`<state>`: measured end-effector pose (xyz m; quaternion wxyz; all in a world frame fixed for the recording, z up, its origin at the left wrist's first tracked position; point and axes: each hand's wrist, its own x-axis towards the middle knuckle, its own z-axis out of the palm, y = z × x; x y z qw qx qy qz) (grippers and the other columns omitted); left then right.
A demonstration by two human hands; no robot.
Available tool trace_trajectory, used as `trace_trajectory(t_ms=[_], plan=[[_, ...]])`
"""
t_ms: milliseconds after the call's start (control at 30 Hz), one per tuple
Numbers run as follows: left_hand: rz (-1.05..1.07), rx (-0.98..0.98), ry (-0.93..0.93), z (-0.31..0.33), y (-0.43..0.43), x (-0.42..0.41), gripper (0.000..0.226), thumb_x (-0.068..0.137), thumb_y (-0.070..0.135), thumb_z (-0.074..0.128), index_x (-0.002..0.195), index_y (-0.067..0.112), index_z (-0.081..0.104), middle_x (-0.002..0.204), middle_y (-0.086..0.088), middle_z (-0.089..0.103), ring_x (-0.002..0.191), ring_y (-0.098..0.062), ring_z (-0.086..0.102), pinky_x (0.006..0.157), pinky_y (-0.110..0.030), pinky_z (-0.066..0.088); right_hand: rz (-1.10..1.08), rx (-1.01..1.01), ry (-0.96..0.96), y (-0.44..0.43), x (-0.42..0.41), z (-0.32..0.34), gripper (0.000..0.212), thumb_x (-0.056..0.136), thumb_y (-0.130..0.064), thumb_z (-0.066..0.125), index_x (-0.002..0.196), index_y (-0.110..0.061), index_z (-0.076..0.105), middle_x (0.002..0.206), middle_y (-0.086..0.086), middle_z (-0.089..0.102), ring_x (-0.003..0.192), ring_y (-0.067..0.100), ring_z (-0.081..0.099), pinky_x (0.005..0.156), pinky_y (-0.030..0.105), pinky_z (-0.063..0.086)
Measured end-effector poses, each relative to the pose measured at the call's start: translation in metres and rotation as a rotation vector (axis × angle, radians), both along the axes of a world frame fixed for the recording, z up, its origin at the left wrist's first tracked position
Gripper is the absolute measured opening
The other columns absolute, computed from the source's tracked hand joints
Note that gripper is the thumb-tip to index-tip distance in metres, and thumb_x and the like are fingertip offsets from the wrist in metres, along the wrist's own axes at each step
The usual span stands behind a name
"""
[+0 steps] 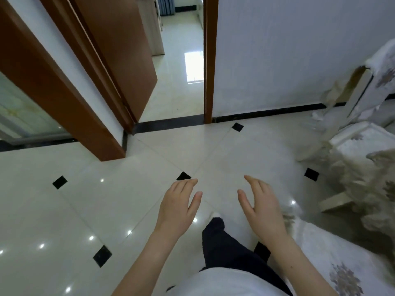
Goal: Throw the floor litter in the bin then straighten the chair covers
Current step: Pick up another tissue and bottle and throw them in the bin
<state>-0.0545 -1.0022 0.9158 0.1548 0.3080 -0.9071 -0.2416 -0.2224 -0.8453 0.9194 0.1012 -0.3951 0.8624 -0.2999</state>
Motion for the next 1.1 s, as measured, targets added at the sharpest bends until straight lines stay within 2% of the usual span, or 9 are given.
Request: trace_trajectory(t_ms=[100,200,367,533,700,833,933,1100], plan=[[-0.006,0.006,-0.018,0.007,-0.058,-0.060,0.054,0.099,0.047,0.030,0.131,0.014,0.058,0.126,0.003,0.062,0.117,-0.013,0.052,0.100,-0.034,0.046,-0.014,-0.004,0.008,-0.057,-0.060,0.006,0.050,0.098,-0.044,0.043,0.139,-0.016,0.049,0.132,-0.002,0.056,0.123,0.011,0.044,0.100,0.021,0.029],[-0.030,-0.016,-0.005,0.026,-0.115,-0.124,0.055,0.099,0.048,0.029,0.132,0.014,0.057,0.127,0.003,0.061,0.117,-0.011,0.051,0.101,-0.024,0.039,-0.025,-0.012,0.020,-0.109,-0.120,0.022,0.049,0.100,-0.046,0.041,0.138,-0.017,0.049,0.132,-0.002,0.056,0.123,0.012,0.044,0.100,0.023,0.031],[-0.082,-0.050,0.024,0.047,-0.199,-0.219,0.053,0.099,0.047,0.031,0.132,0.015,0.057,0.127,0.003,0.062,0.116,-0.010,0.052,0.098,-0.023,0.039,-0.061,-0.003,0.053,-0.180,-0.204,0.037,0.051,0.098,-0.045,0.043,0.139,-0.015,0.050,0.132,0.000,0.057,0.123,0.013,0.044,0.100,0.021,0.029],[-0.156,-0.026,-0.001,0.029,-0.276,-0.303,0.056,0.098,0.049,0.028,0.132,0.016,0.057,0.128,0.002,0.061,0.118,-0.012,0.053,0.099,-0.022,0.037,-0.165,0.020,0.023,-0.246,-0.268,0.019,0.046,0.099,-0.038,0.049,0.139,-0.016,0.050,0.133,0.001,0.056,0.124,0.014,0.045,0.099,0.021,0.028],[-0.312,-0.032,-0.042,0.009,-0.369,-0.391,0.056,0.099,0.050,0.027,0.131,0.016,0.058,0.128,0.002,0.061,0.117,-0.014,0.054,0.099,-0.022,0.036,-0.296,0.039,-0.013,-0.324,-0.333,0.003,0.046,0.099,-0.037,0.049,0.139,-0.016,0.050,0.133,0.001,0.056,0.125,0.016,0.044,0.101,0.022,0.029],[-0.487,-0.050,-0.020,0.023,-0.439,-0.473,0.051,0.100,0.046,0.031,0.130,0.015,0.058,0.126,0.001,0.062,0.115,-0.014,0.053,0.099,-0.028,0.042,-0.430,0.046,0.009,-0.378,-0.388,0.014,0.045,0.098,-0.036,0.050,0.136,-0.012,0.052,0.129,0.005,0.059,0.121,0.022,0.051,0.099,0.025,0.031],[-0.616,-0.068,0.004,0.040,-0.478,-0.541,0.049,0.101,0.044,0.032,0.130,0.014,0.058,0.125,0.001,0.063,0.113,-0.013,0.053,0.096,-0.032,0.046,-0.522,0.037,0.045,-0.404,-0.429,0.030,0.048,0.098,-0.040,0.046,0.137,-0.013,0.051,0.131,0.004,0.058,0.122,0.021,0.051,0.098,0.024,0.033],[-0.739,-0.059,0.047,0.046,-0.510,-0.643,0.051,0.101,0.045,0.031,0.132,0.014,0.057,0.128,0.001,0.061,0.116,-0.011,0.049,0.099,-0.022,0.036,-0.692,0.025,0.073,-0.423,-0.496,0.039,0.044,0.099,-0.035,0.051,0.137,-0.014,0.051,0.131,0.002,0.058,0.122,0.015,0.047,0.097,0.020,0.029]])
